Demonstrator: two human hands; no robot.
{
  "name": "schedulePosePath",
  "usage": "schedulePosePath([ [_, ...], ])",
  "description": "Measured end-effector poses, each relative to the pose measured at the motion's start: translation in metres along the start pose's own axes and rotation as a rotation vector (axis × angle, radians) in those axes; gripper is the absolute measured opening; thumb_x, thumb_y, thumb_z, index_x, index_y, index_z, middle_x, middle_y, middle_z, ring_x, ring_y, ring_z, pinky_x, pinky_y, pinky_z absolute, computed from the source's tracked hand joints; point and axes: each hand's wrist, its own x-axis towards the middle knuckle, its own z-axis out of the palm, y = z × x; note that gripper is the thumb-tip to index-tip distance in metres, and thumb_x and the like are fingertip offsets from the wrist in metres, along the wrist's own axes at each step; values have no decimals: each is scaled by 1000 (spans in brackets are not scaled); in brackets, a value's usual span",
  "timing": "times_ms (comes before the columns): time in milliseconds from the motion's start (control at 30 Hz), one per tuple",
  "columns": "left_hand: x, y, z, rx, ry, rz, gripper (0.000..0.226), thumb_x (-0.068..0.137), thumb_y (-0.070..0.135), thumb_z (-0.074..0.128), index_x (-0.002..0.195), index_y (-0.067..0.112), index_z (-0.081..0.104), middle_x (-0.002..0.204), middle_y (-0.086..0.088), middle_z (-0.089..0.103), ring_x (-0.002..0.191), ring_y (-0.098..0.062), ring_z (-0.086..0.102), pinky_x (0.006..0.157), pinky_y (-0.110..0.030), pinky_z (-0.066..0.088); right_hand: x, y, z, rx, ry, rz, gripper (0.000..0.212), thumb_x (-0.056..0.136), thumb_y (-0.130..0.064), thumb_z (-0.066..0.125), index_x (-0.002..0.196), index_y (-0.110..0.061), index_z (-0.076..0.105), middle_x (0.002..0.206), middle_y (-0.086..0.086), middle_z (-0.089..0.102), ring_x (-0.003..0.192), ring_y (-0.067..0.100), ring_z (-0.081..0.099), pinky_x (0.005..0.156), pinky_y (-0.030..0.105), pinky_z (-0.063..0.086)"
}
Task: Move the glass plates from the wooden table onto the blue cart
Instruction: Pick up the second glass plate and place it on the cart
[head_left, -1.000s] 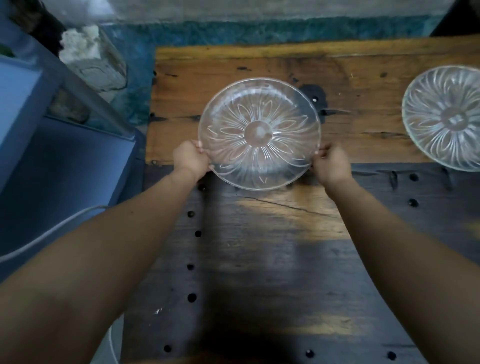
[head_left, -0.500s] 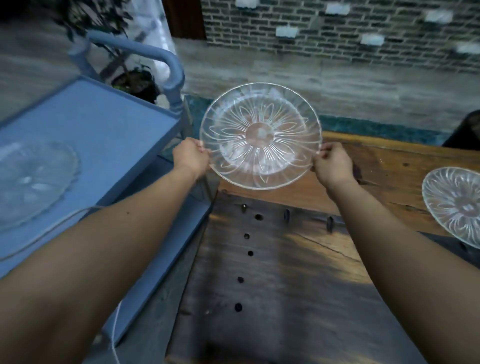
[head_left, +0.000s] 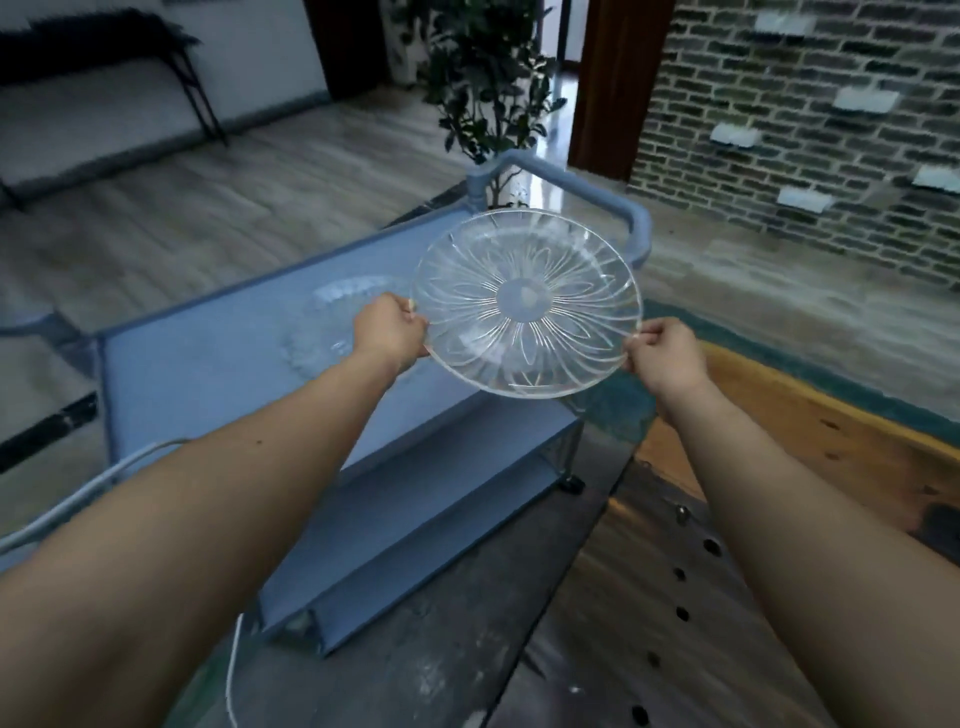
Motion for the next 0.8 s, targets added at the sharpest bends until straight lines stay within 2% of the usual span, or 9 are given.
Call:
schedulePosePath([
  [67, 8, -14, -30, 11, 38, -14, 19, 91, 4, 61, 73, 10, 59, 84, -15, 65, 91, -37, 73, 82, -46, 61, -1, -16, 34, 18, -46, -11, 7, 87, -11, 58, 94, -10, 58, 88, 12, 68, 70, 21, 69, 76, 34, 57],
  [100, 13, -22, -44, 20, 68, -22, 26, 91, 5, 61, 67, 14, 55, 81, -14, 64, 90, -36, 73, 82, -45, 62, -2, -23, 52, 35, -74, -12, 6, 87, -12, 59, 93, -12, 58, 89, 12, 68, 73, 24, 70, 80, 38, 59],
  [200, 25, -44, -75, 30, 137, -54, 32, 90, 7, 63, 63, 19, 52, 79, -12, 64, 85, -34, 73, 78, -43, 63, -3, -38, 97, 58, -147, -8, 8, 88, -13, 59, 96, -12, 60, 86, 10, 67, 71, 27, 69, 87, 48, 59],
  [267, 35, -61, -91, 24, 177, -82, 33, 91, 7, 64, 62, 19, 52, 81, -12, 63, 77, -30, 72, 74, -39, 63, -1, -46, 124, 79, -188, 3, 10, 90, -10, 58, 99, -10, 61, 77, 4, 63, 62, 19, 66, 85, 46, 60],
  [367, 48, -87, -106, 16, 220, -129, 33, 90, 7, 64, 62, 18, 51, 82, -11, 62, 62, -20, 69, 72, -38, 63, 2, -54, 158, 64, -226, 0, 17, 90, -11, 58, 106, -8, 63, 80, 3, 66, 67, 19, 69, 87, 41, 59],
  [500, 64, -119, -115, 30, 239, -197, 33, 91, 10, 63, 60, 17, 52, 80, -12, 65, 79, -31, 74, 77, -42, 63, 8, -59, 196, 56, -269, -2, 14, 88, -10, 58, 101, -10, 64, 76, -2, 63, 61, 13, 67, 80, 34, 60],
  [633, 82, -145, -116, 7, 229, -244, 17, 92, 16, 65, 76, 13, 60, 72, 1, 62, 82, -31, 75, 75, -40, 63, 17, -60, 228, 2, -302, -22, 11, 86, -8, 57, 81, -17, 62, 65, -2, 61, 54, 13, 63, 80, 43, 61],
  [700, 90, -156, -116, 39, 222, -234, 16, 92, 17, 64, 77, 15, 59, 79, -5, 68, 85, -33, 74, 79, -43, 62, 23, -59, 242, -34, -316, -25, 12, 83, -8, 56, 77, -16, 62, 62, 0, 60, 54, 18, 62, 80, 47, 61],
  [800, 103, -169, -116, 122, 222, -237, 25, 92, 18, 62, 68, 18, 55, 93, -22, 73, 90, -34, 73, 87, -43, 59, 29, -57, 260, -100, -338, -42, 10, 82, -12, 56, 84, -13, 66, 79, 14, 68, 79, 33, 68, 87, 53, 57],
])
